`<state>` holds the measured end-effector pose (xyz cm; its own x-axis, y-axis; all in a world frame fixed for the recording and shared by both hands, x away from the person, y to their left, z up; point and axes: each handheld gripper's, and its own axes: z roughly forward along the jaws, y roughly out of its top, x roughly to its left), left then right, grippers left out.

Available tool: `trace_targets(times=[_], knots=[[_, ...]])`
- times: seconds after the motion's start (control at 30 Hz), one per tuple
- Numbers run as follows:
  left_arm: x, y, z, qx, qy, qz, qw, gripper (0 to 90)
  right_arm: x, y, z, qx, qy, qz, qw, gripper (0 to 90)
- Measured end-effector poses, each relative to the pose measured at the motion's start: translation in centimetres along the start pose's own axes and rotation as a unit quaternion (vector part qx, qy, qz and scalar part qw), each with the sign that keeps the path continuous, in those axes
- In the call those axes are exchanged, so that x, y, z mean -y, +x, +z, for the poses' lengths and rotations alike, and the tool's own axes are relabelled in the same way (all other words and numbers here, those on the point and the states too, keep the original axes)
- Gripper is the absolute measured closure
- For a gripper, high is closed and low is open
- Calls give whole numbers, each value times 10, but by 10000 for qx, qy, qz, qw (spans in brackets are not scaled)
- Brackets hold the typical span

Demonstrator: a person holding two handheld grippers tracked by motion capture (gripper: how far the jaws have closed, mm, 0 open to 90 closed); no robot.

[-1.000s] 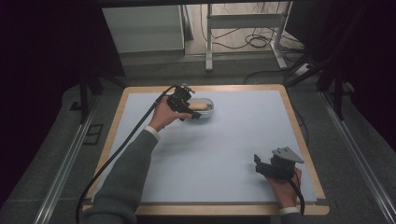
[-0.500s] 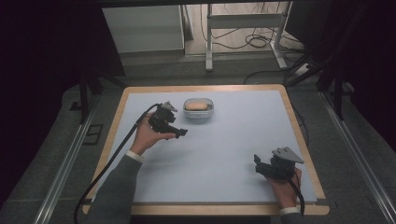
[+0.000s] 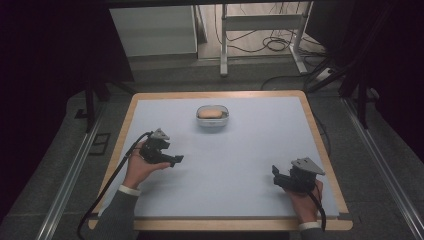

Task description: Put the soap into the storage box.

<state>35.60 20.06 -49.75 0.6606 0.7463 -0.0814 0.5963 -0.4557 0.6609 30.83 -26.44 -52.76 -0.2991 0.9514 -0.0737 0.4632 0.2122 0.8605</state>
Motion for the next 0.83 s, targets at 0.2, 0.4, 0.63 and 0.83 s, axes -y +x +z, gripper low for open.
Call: trace_targets(times=[0.2, 0.4, 0.63, 0.83], knots=[[21, -2, -4, -107, 23, -157, 9998, 201, 0, 0, 0, -10, -3, 6, 10000, 80], [34, -2, -1, -135, 118, -248, 9995, 201, 0, 0, 0, -7, -6, -8, 10000, 81], [34, -3, -4, -148, 21, -254, 9996, 198, 0, -1, 0, -26, -4, 30, 10000, 80], [34, -4, -3, -35, -15, -268, 9996, 198, 0, -1, 0, -41, -17, 31, 10000, 80]])
